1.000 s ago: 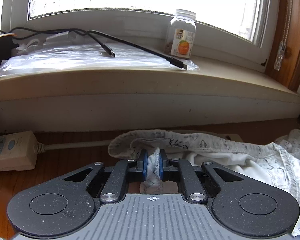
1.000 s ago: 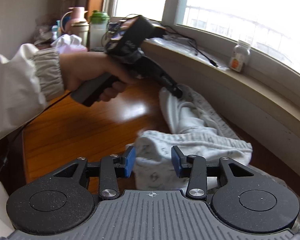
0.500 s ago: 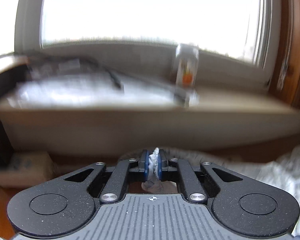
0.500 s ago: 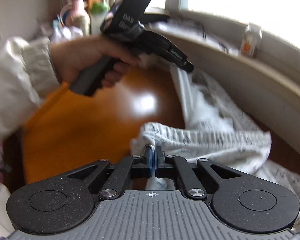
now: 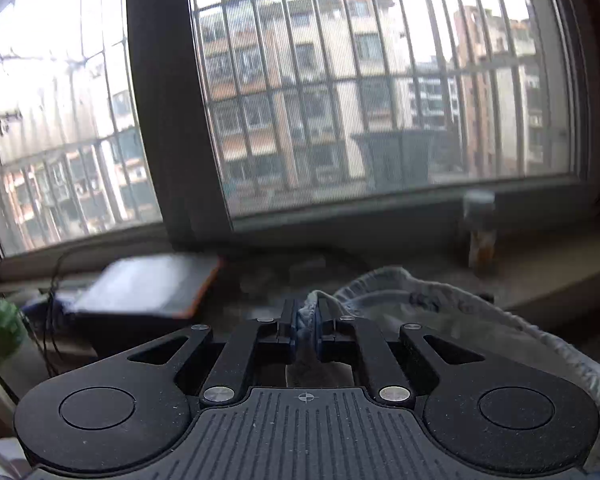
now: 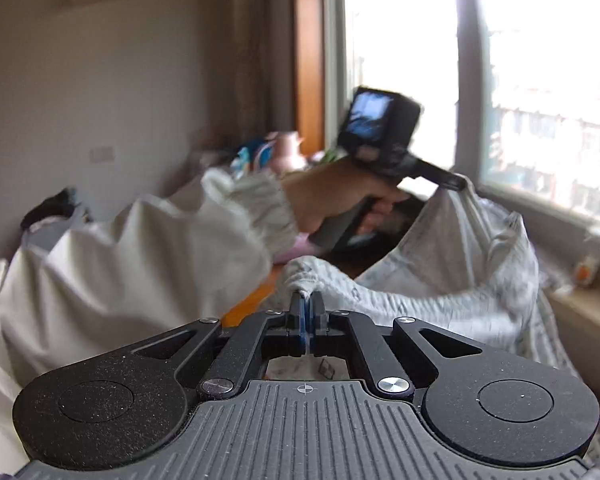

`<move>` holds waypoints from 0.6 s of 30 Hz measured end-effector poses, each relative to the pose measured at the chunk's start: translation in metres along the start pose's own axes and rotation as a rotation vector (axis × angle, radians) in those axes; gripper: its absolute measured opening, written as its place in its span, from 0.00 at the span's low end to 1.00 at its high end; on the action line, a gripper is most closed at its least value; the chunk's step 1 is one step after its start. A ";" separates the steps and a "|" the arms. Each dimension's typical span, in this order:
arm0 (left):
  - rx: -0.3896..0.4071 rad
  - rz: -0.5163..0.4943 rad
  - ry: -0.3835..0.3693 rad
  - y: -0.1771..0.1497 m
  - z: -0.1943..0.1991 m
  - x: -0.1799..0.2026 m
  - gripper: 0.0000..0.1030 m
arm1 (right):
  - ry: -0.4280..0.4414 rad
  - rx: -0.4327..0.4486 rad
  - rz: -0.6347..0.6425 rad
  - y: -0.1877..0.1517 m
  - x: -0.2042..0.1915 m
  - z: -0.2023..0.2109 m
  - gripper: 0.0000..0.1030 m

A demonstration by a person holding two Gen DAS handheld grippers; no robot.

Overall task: Fold clothes
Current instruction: 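Lift the cloth with both grippers, then open both grippers and drop the cloth onto the desk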

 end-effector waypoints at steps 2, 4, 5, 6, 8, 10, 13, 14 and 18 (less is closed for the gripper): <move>-0.080 0.029 -0.007 -0.027 -0.007 -0.014 0.20 | 0.020 -0.050 0.014 -0.012 -0.009 -0.016 0.04; -0.106 0.047 0.004 -0.040 -0.009 -0.026 0.25 | 0.036 -0.081 0.029 -0.018 -0.014 -0.026 0.08; -0.120 0.057 0.009 -0.047 -0.010 -0.032 0.31 | 0.046 -0.083 0.037 -0.019 -0.015 -0.026 0.10; -0.132 0.065 0.014 -0.053 -0.010 -0.038 0.35 | 0.043 -0.079 0.047 -0.018 -0.014 -0.025 0.16; -0.139 0.069 0.015 -0.055 -0.001 -0.051 0.36 | 0.028 -0.069 0.059 -0.014 -0.009 -0.023 0.26; -0.129 0.086 0.000 -0.054 0.005 -0.054 0.36 | 0.002 -0.067 0.057 -0.013 0.003 -0.024 0.29; -0.114 0.103 -0.048 -0.063 0.018 -0.047 0.41 | -0.070 -0.077 0.060 -0.020 0.033 -0.021 0.34; -0.109 0.106 -0.068 -0.069 0.024 -0.042 0.43 | -0.099 -0.084 0.055 -0.027 0.045 -0.023 0.35; -0.109 0.135 -0.164 -0.105 0.049 -0.013 0.44 | -0.235 -0.119 0.014 -0.065 0.098 -0.011 0.36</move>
Point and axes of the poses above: each gripper's, at about its wrist camera, not at the fingertips, and z roughly against the way its jaws point, x to its right, y to its top, the point moved 2 cm from there along -z, roughly the way its jaws point, and after that the axes turned 10 degrees about x, right-handed, at the moved point
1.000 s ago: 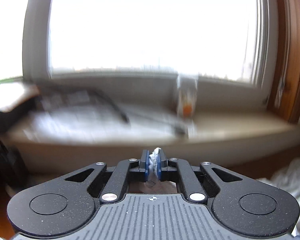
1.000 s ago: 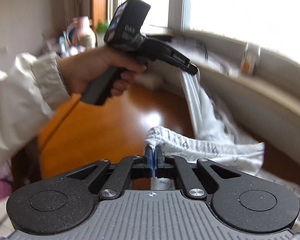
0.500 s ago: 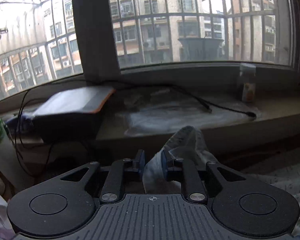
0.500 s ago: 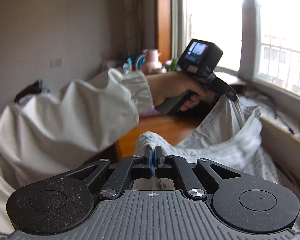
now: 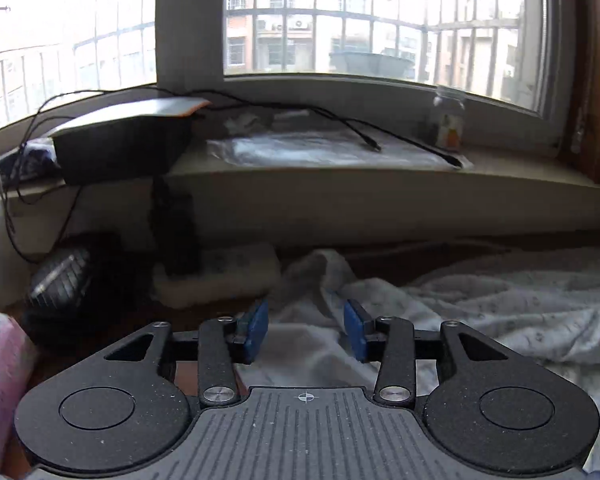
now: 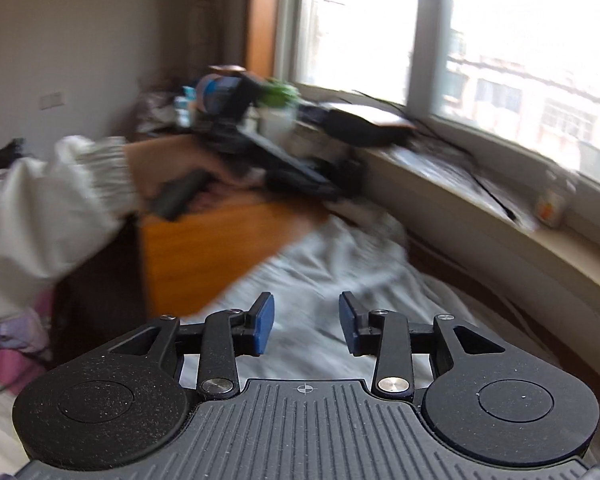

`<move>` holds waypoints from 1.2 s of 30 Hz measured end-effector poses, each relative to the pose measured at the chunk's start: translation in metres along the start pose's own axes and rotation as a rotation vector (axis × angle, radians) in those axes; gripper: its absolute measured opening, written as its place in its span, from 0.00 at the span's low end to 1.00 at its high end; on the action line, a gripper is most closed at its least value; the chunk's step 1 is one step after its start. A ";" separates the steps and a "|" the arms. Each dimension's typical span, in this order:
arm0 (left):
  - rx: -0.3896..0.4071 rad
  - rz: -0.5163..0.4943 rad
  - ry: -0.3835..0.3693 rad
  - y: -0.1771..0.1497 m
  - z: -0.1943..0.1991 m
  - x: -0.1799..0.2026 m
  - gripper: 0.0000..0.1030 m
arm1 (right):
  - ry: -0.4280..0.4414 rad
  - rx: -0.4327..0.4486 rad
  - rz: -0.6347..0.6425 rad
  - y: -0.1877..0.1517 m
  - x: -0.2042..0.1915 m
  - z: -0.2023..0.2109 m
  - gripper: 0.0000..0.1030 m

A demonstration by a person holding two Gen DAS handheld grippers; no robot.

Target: Fold clothes

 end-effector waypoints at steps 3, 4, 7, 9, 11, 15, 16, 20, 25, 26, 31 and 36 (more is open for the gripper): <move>-0.004 0.014 -0.054 -0.027 0.006 0.016 0.44 | -0.127 -0.034 -0.043 -0.031 0.045 0.002 0.36; -0.006 0.018 -0.064 -0.033 0.005 0.019 0.43 | -0.173 -0.046 -0.056 -0.041 0.060 0.003 0.37; -0.011 0.012 -0.097 -0.041 0.004 0.030 0.43 | -0.256 -0.075 -0.105 -0.066 0.103 0.006 0.41; -0.020 0.006 -0.108 -0.046 0.001 0.035 0.43 | -0.281 -0.079 -0.139 -0.077 0.120 0.017 0.44; -0.038 0.000 -0.119 -0.051 -0.005 0.039 0.43 | -0.303 -0.084 -0.176 -0.086 0.134 0.026 0.45; -0.070 -0.007 -0.112 -0.063 -0.012 0.037 0.37 | -0.350 -0.111 -0.213 -0.102 0.156 0.030 0.45; -0.075 -0.002 -0.118 -0.065 -0.011 0.035 0.37 | -0.371 -0.125 -0.219 -0.107 0.162 0.030 0.45; -0.074 -0.012 -0.116 -0.068 -0.004 0.030 0.32 | -0.410 -0.163 -0.236 -0.125 0.178 0.040 0.45; -0.062 -0.084 -0.095 -0.072 0.003 0.032 0.30 | -0.407 -0.117 -0.312 -0.143 0.193 0.067 0.45; -0.060 -0.081 -0.096 -0.073 0.005 0.030 0.30 | -0.423 -0.102 -0.318 -0.147 0.193 0.073 0.45; -0.058 -0.086 -0.109 -0.074 0.010 0.021 0.30 | -0.475 -0.102 -0.317 -0.162 0.187 0.109 0.45; -0.057 -0.107 -0.134 -0.069 -0.001 0.035 0.31 | -0.558 -0.114 -0.325 -0.182 0.199 0.151 0.45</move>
Point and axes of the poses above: each gripper's, at about its wrist camera, not at the fingertips, and z roughly against the way its jaws point, x to its right, y to its top, the point moved 2 cm from there along -z, roughly the way its jaws point, and after that the axes turned 10 degrees about x, right-handed, at the moved point
